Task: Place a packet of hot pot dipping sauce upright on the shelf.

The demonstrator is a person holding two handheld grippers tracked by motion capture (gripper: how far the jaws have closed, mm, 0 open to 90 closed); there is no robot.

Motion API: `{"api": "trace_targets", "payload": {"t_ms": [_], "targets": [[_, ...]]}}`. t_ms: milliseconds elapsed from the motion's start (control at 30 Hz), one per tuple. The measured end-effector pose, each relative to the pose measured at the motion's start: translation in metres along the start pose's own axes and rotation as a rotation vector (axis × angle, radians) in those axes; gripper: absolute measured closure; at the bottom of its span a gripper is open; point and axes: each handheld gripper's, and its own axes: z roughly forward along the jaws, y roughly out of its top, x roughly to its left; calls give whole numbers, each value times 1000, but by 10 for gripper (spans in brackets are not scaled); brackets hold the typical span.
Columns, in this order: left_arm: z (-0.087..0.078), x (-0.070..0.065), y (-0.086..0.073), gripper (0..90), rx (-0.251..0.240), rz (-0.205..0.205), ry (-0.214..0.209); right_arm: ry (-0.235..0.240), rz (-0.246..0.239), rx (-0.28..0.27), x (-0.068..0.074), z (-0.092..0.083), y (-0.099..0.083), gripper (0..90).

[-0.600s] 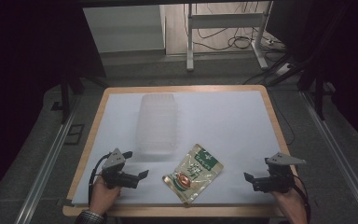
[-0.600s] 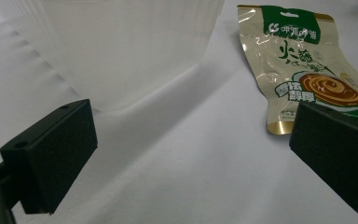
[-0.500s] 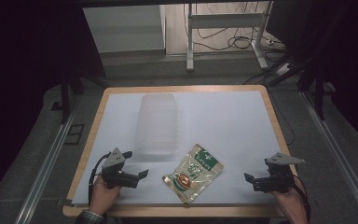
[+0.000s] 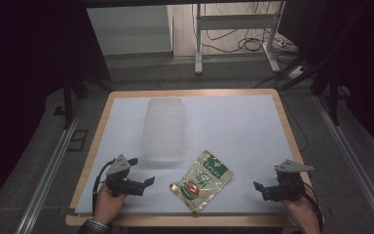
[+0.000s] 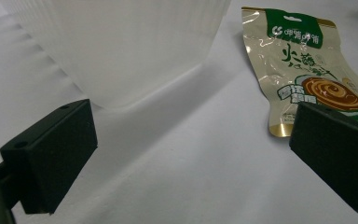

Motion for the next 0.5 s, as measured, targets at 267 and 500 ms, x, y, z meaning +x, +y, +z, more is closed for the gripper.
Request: {"api": "trace_targets", "payload": {"t_ms": [267, 500], "targets": [[3, -2, 1, 9, 12, 13, -5, -2, -6, 12, 0, 1, -1, 0], [2, -1, 0, 9, 8, 10, -3, 2, -9, 11, 0, 2, -1, 0]]}}
